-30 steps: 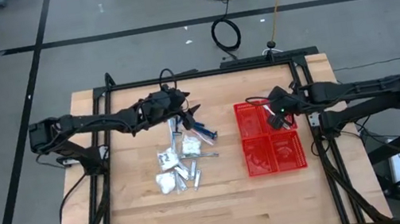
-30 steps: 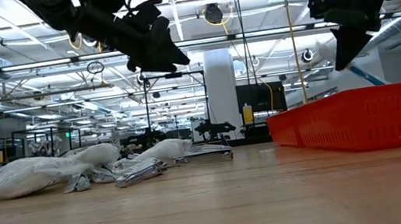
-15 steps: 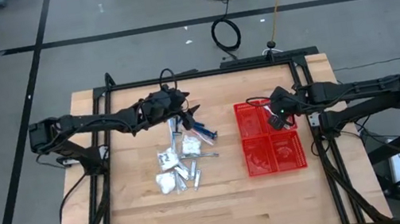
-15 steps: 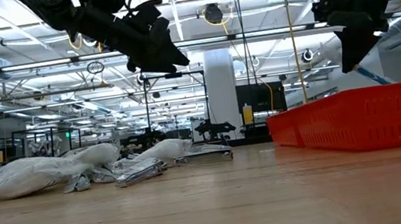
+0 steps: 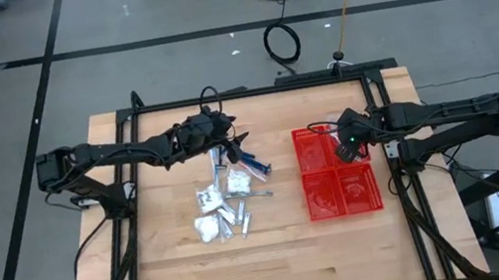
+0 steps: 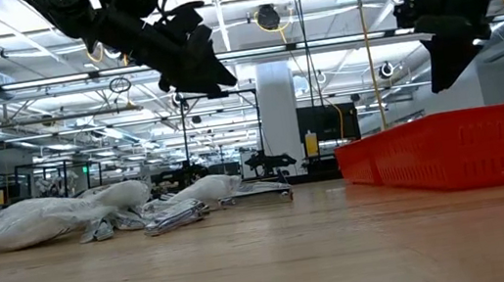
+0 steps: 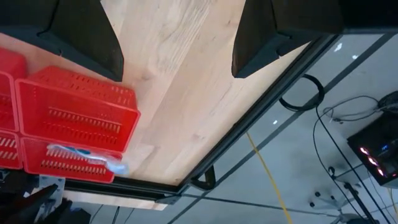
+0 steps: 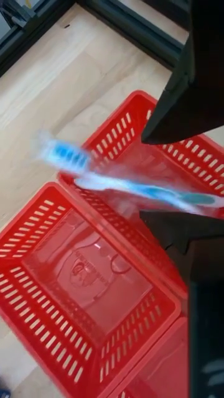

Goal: Pick & Place Travel size toiletries
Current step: Put the blue toothbrush into the top right red bin

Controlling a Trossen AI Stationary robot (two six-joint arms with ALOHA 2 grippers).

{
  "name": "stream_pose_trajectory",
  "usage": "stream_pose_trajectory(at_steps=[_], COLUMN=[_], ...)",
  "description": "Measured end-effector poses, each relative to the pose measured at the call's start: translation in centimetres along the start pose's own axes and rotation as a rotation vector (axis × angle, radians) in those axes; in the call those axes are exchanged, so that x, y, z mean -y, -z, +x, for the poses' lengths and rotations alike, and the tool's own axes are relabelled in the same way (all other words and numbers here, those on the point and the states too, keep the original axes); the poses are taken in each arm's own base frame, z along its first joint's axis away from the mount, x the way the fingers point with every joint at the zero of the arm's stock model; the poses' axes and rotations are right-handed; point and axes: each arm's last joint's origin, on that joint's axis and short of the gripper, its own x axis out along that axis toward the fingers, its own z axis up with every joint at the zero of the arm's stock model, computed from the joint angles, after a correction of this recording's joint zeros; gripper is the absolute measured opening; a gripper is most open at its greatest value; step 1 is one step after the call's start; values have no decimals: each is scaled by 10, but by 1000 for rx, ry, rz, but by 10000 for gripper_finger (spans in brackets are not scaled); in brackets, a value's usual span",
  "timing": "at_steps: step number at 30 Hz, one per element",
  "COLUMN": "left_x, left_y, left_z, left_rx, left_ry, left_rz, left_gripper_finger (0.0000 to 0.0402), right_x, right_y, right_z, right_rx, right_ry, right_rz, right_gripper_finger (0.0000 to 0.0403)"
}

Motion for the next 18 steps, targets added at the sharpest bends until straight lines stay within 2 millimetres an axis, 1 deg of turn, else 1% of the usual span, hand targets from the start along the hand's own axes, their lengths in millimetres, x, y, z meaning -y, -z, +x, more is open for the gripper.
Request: stream_pose_trajectory(at_steps=[6,11,15,18], left_x=[0,-3,-11,-13], left_y=[3,13,21,28], left_z=[0,0,-1,-3], left_rx=[-29,-129,-214,-279], left_ry=[-1,-41,-154,-182], left_rz=[6,32,3,-26], left_gripper_finger=[294,294,294,294], right_x=[0,-3,-8,-13], right_y=[0,-4,-12,-22], right_z=[0,0,-1,-3], right_rx=[5,43,125,225], right_ry=[-2,-26,-72,-119], right_rz=[1,4,-34,-74], right_gripper_finger=[197,201,197,199])
